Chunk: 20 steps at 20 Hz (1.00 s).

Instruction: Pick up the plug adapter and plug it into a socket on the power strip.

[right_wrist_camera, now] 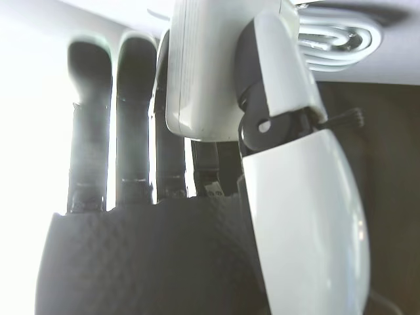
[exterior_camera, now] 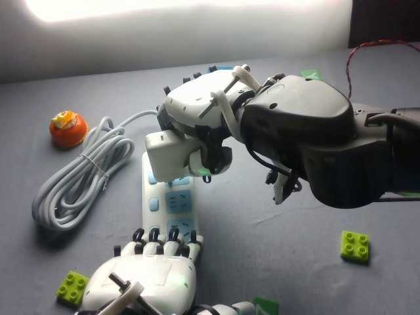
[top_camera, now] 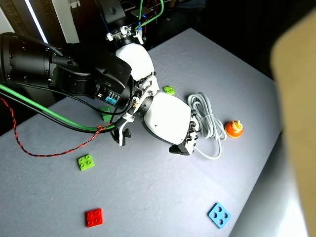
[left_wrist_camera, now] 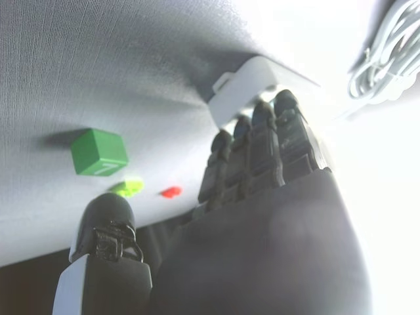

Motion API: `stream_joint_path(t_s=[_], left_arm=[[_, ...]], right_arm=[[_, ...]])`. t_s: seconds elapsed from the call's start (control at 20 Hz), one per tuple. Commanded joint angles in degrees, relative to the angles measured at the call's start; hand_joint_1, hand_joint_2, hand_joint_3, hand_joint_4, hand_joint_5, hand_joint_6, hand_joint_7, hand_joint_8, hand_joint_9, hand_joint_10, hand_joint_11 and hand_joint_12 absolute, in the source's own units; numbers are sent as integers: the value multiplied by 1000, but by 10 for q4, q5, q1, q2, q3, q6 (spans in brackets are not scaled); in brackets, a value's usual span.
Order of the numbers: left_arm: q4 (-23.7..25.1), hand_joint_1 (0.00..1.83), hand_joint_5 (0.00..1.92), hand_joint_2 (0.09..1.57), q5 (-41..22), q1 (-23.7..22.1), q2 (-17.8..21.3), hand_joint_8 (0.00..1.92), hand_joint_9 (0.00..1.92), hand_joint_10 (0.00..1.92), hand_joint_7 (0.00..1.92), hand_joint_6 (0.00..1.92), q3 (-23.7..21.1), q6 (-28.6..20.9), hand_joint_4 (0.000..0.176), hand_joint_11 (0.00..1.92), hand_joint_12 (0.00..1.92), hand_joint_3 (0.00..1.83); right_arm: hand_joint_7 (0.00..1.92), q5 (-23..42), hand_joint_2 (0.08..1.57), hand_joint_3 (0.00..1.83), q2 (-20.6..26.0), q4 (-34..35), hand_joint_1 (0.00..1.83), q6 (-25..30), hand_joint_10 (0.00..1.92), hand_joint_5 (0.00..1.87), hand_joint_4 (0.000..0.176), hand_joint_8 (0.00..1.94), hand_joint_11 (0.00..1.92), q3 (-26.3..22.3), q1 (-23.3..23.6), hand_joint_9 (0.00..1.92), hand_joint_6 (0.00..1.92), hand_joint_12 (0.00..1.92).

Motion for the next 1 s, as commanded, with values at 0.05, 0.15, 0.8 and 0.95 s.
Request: stream_joint_path(t_s=[0.05,0.15,0.8,0.95], left_arm=[[18,0,84,1233,-27,0,4,13,30,10,54,8,-3,0,0,31,18,2],[18,0,80,1229,-27,0,4,8,26,7,48,6,-3,0,0,32,20,0],[18,0,70,1230,-27,2,4,9,29,7,53,8,-3,0,0,26,14,0],[18,0,61,1238,-30,2,4,8,9,4,30,8,-5,0,0,8,3,2]], right_arm=[[816,8,1253,5,3,-27,1202,2,1435,645,0,1510,640,2,8,685,1207,1703],[805,7,1261,0,4,-27,1199,2,1440,641,0,1533,671,4,9,691,1207,1680],[779,-3,1286,1,10,-26,1186,4,1484,578,0,1572,617,5,17,667,1262,1747],[805,-12,1256,2,11,-26,1200,7,1465,662,0,1537,608,5,13,667,1189,1729]])
